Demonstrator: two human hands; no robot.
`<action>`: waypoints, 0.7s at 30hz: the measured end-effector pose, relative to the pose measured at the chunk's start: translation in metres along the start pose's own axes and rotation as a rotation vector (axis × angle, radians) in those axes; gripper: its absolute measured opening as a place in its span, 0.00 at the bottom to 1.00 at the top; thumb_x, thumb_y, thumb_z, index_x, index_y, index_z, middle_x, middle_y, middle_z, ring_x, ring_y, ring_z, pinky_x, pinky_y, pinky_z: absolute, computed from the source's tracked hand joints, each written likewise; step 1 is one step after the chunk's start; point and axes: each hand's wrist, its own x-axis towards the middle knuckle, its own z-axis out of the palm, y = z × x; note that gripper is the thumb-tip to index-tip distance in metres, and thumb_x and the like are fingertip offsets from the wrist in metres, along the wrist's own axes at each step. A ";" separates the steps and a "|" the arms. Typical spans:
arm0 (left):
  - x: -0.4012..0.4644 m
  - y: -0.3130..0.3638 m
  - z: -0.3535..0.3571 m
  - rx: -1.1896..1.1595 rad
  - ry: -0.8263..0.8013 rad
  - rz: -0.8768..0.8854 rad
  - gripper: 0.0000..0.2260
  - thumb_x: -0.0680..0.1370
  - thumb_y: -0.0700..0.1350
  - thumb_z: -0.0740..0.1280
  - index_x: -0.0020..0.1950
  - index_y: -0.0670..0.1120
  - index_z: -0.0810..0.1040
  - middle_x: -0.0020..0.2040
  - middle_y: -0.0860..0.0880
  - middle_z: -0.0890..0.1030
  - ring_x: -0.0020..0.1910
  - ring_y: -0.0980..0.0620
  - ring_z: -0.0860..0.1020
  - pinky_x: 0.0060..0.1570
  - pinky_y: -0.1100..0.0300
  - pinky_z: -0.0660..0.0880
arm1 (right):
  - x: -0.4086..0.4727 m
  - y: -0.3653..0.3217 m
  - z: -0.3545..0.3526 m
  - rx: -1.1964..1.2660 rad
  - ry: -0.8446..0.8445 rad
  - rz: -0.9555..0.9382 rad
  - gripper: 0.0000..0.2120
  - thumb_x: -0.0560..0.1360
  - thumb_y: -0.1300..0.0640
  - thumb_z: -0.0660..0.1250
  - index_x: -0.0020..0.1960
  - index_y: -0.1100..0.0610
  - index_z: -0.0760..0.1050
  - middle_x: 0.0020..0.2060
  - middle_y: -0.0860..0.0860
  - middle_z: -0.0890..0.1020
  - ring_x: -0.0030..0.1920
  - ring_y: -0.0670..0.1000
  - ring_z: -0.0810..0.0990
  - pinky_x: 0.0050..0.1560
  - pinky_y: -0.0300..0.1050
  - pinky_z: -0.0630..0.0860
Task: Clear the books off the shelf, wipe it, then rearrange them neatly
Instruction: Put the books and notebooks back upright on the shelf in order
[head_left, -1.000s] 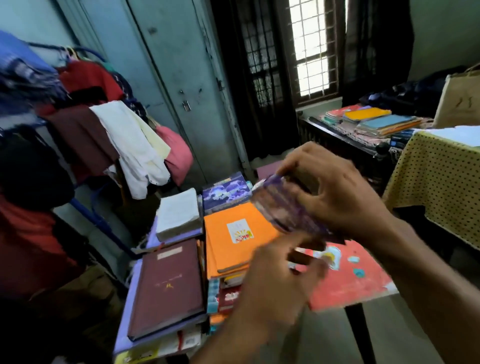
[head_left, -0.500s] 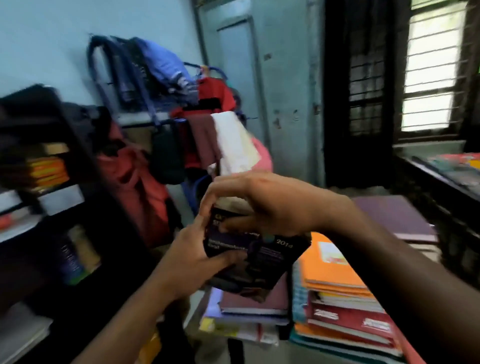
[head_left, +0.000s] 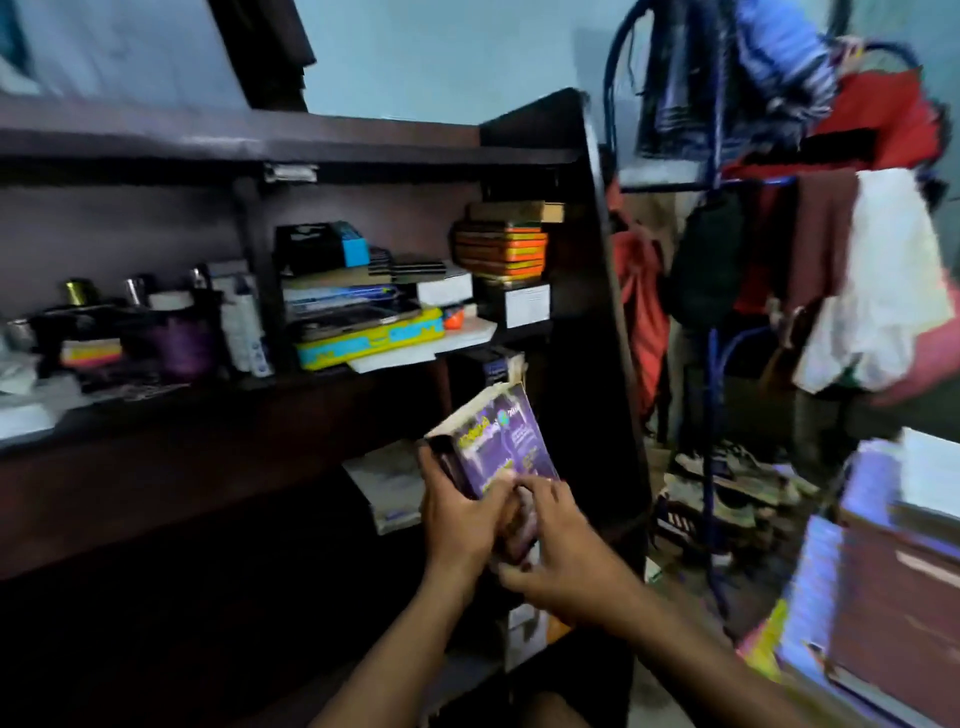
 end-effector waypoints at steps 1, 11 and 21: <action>0.000 -0.006 0.003 -0.005 -0.039 0.010 0.34 0.66 0.56 0.79 0.67 0.48 0.68 0.57 0.50 0.83 0.53 0.49 0.83 0.53 0.56 0.78 | 0.001 0.005 0.011 0.085 -0.030 0.007 0.38 0.65 0.45 0.71 0.72 0.53 0.63 0.63 0.49 0.72 0.65 0.50 0.74 0.66 0.51 0.74; 0.089 -0.060 0.001 0.070 -0.436 0.256 0.27 0.78 0.46 0.73 0.70 0.63 0.63 0.68 0.74 0.68 0.68 0.67 0.72 0.66 0.65 0.72 | 0.094 0.064 0.047 0.263 0.226 0.112 0.25 0.77 0.61 0.70 0.69 0.49 0.64 0.56 0.42 0.81 0.54 0.38 0.80 0.51 0.32 0.75; 0.148 -0.170 -0.013 0.824 -0.356 0.362 0.30 0.71 0.69 0.55 0.66 0.58 0.78 0.62 0.57 0.82 0.62 0.50 0.79 0.64 0.51 0.70 | 0.164 0.118 0.115 0.151 0.275 0.069 0.30 0.78 0.50 0.71 0.76 0.49 0.62 0.64 0.44 0.75 0.61 0.36 0.75 0.58 0.28 0.72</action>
